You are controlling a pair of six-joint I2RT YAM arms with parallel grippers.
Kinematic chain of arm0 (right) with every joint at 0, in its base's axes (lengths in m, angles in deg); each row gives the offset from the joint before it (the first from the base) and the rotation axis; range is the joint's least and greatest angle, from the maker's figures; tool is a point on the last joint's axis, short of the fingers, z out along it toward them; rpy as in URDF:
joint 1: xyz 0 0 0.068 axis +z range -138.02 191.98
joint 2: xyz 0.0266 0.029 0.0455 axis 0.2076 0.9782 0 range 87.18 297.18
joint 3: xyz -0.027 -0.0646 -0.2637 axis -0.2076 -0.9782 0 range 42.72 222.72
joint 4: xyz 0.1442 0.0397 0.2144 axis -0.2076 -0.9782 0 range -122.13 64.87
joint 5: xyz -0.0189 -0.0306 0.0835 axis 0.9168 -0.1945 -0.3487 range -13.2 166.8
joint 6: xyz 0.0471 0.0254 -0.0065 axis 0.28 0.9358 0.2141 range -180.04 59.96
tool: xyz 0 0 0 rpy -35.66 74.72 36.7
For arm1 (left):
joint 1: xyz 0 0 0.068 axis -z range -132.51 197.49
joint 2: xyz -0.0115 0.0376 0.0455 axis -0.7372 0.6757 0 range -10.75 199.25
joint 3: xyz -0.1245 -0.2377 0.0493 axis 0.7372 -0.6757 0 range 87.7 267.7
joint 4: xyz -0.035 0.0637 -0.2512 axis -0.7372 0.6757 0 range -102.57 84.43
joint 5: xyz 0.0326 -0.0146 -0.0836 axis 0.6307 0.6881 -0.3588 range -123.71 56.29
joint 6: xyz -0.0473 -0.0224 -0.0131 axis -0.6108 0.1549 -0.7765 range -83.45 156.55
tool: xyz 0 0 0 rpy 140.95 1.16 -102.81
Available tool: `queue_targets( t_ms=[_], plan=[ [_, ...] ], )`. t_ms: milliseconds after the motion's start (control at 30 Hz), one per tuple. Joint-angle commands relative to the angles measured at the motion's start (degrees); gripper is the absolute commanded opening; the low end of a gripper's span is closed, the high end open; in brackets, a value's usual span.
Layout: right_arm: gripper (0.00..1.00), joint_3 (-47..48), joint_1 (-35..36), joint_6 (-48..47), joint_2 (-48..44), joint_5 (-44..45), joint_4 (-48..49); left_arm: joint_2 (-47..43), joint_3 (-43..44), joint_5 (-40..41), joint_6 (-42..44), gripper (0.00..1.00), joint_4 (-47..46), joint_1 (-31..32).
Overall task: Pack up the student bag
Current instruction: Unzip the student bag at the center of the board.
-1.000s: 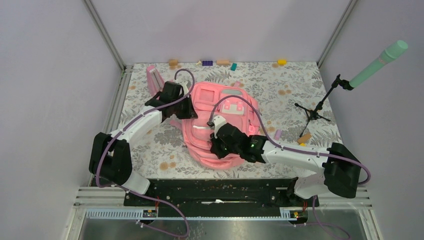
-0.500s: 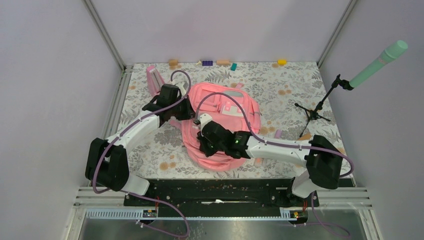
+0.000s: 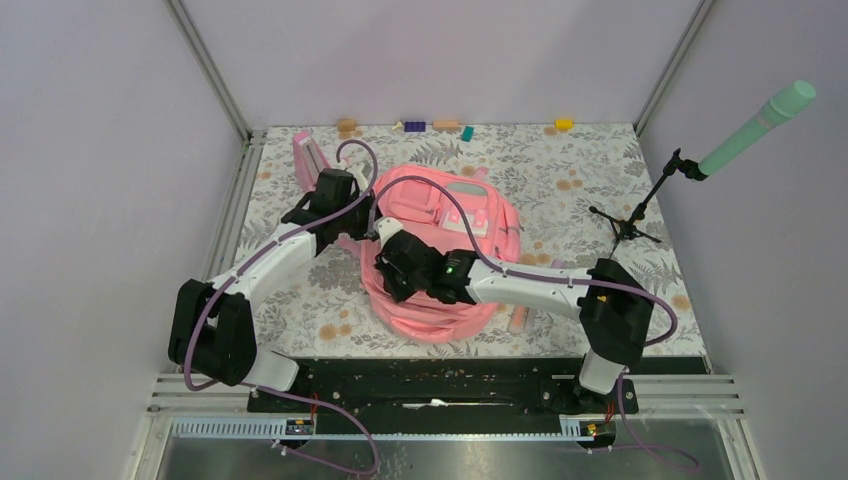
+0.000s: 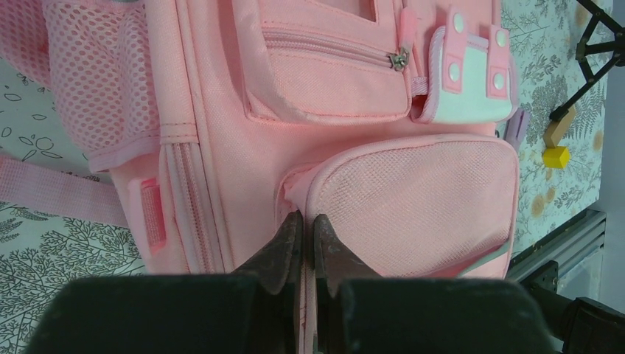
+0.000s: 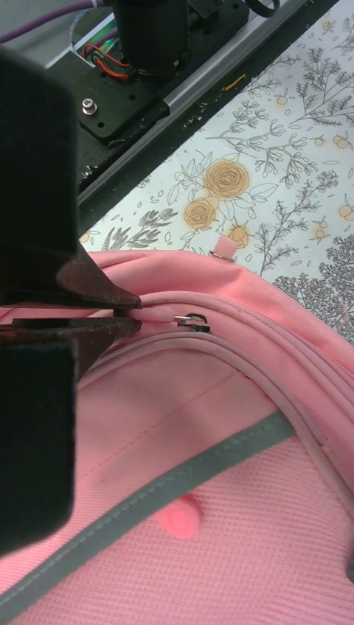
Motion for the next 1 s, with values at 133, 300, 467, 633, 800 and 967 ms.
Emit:
queue_targets(
  t_ms=[133,300,467,633,800,967],
  plan=[
    [0.00,7.8,-1.9,-4.3,3.2,-0.3,4.9,-3.0,-0.8,-3.0,-2.6,0.00,-5.5,-0.2],
    [0.00,10.4,-2.6,-5.5,4.5,2.6,5.0,-3.2,-1.0,-2.6,-2.7,0.00,-5.6,-0.3],
    [0.00,10.9,-2.8,-6.2,3.1,2.9,4.5,-3.3,-1.1,-2.4,-2.8,0.00,-5.8,-0.7],
    [0.30,7.1,-2.8,-6.7,-3.4,0.6,3.5,-4.0,-1.0,-3.1,-2.1,0.19,-6.2,-1.5],
    [0.64,-0.7,-2.8,-7.2,-13.0,0.3,1.6,-7.0,-0.2,-1.3,0.0,0.71,-5.1,-3.6],
    [0.73,-7.8,-3.7,-6.7,-23.3,4.3,-3.0,-12.5,0.0,1.4,4.8,0.81,-4.4,-4.4]
  ],
)
